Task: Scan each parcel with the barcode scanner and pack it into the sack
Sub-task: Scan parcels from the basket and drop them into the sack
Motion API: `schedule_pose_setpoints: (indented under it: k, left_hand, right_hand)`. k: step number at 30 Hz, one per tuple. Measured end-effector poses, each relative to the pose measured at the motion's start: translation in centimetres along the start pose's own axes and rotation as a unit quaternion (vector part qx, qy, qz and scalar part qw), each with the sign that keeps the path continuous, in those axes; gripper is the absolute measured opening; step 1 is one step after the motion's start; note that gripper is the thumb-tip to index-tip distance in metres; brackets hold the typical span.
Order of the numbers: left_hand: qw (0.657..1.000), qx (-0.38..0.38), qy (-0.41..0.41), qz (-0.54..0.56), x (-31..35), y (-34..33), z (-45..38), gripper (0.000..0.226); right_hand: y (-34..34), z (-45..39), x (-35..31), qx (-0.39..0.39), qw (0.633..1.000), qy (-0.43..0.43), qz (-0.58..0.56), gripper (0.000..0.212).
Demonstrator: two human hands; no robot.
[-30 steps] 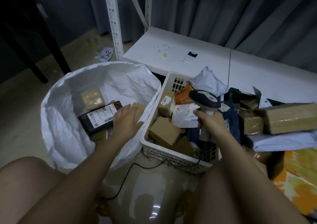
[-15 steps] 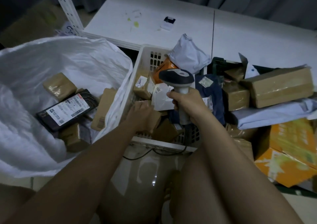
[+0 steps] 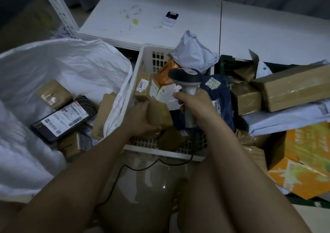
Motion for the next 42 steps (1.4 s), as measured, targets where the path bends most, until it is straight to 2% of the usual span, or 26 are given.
schedule_pose_setpoints:
  k: [1, 3, 6, 9, 11, 14, 15, 17, 19, 22, 24, 26, 28, 29, 31, 34, 36, 39, 42]
  left_hand:
    - [0.992, 0.066, 0.008, 0.106, 0.5, 1.4, 0.7, 0.094]
    - [0.945, 0.165, 0.047, 0.280, 1.3, 3.9, 2.7, 0.087]
    - [0.882, 0.230, 0.107, 0.398, 1.2, 6.0, 6.4, 0.076]
    - [0.810, 0.243, 0.123, 0.519, 1.0, 6.4, 10.0, 0.052]
    - [0.776, 0.236, 0.118, 0.573, 0.9, 6.3, 11.7, 0.058]
    - [0.733, 0.235, 0.099, 0.631, 1.0, 6.6, 13.8, 0.091]
    - [0.724, 0.238, 0.097, 0.641, 1.0, 6.7, 14.4, 0.092]
    - [0.713, 0.247, 0.098, 0.649, 1.2, 6.9, 15.6, 0.072]
    - [0.717, 0.262, 0.108, 0.637, 1.1, 7.1, 16.7, 0.059]
    - [0.764, 0.307, 0.148, 0.548, 0.8, 7.6, 17.9, 0.042]
    - [0.780, 0.329, 0.191, 0.496, 0.4, 7.5, 18.3, 0.038]
    - [0.775, 0.304, 0.210, 0.512, 0.8, 7.1, 18.5, 0.048]
    - [0.763, 0.258, 0.215, 0.553, 1.1, 6.4, 18.7, 0.071]
    - [0.759, 0.238, 0.213, 0.567, 1.2, 6.1, 19.0, 0.072]
    - [0.756, 0.217, 0.204, 0.583, 1.3, 5.7, 19.5, 0.058]
    - [0.752, 0.251, 0.220, 0.569, 0.0, 5.6, 20.4, 0.066]
    - [0.765, 0.279, 0.246, 0.526, -1.1, 6.3, 20.8, 0.072]
    - [0.804, 0.269, 0.245, 0.471, -2.2, 8.5, 21.1, 0.061]
    - [0.847, 0.245, 0.223, 0.415, -3.3, 10.7, 21.1, 0.050]
  right_hand:
    - [-0.1, 0.0, -0.1, 0.003, 1.000, 0.006, -0.008, 0.014]
    - [-0.3, 0.0, -0.2, 0.012, 1.000, 0.009, -0.026, 0.015]
    - [-1.0, 0.4, -0.2, 0.014, 0.998, -0.001, -0.062, 0.015]
    - [-2.6, 1.5, 0.6, -0.030, 0.997, -0.025, -0.065, 0.013]
    - [-4.2, 2.3, 1.7, -0.081, 0.996, -0.029, -0.037, 0.020]
    - [-6.5, 4.1, 3.2, -0.139, 0.989, -0.012, 0.054, 0.021]
    - [-7.0, 4.6, 3.5, -0.149, 0.986, -0.005, 0.069, 0.017]
    - [-7.6, 5.6, 3.9, -0.152, 0.986, 0.004, 0.061, 0.014]
    - [-7.9, 6.5, 4.1, -0.140, 0.989, 0.004, 0.040, 0.022]
    - [-8.3, 7.8, 4.5, -0.096, 0.994, 0.022, 0.042, 0.029]
    - [-8.7, 8.4, 5.0, -0.065, 0.997, 0.030, 0.036, 0.029]
    - [-9.3, 8.8, 5.7, -0.037, 0.997, 0.044, 0.047, 0.030]
    - [-10.0, 9.1, 6.3, -0.029, 0.996, 0.065, 0.061, 0.026]
    - [-10.2, 9.1, 6.5, -0.031, 0.995, 0.074, 0.066, 0.025]
    - [-10.6, 9.2, 6.5, -0.033, 0.993, 0.080, 0.077, 0.025]
    - [-10.8, 9.4, 6.4, -0.051, 0.995, 0.060, 0.065, 0.017]
    - [-10.7, 9.9, 5.7, -0.073, 0.993, 0.065, 0.072, 0.012]
    - [-9.8, 10.7, 3.6, -0.093, 0.966, 0.138, 0.198, 0.018]
    - [-9.3, 11.5, 0.8, -0.108, 0.892, 0.208, 0.388, 0.026]
Point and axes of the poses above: each hand's wrist, its own z-axis away from the middle knuckle, its own y-axis out of the back of the hand, x = y × z, the point moved 4 cm from there along -z, towards the middle knuckle, and after that the axes turned 11 degrees about -y, right-handed, at the moved point
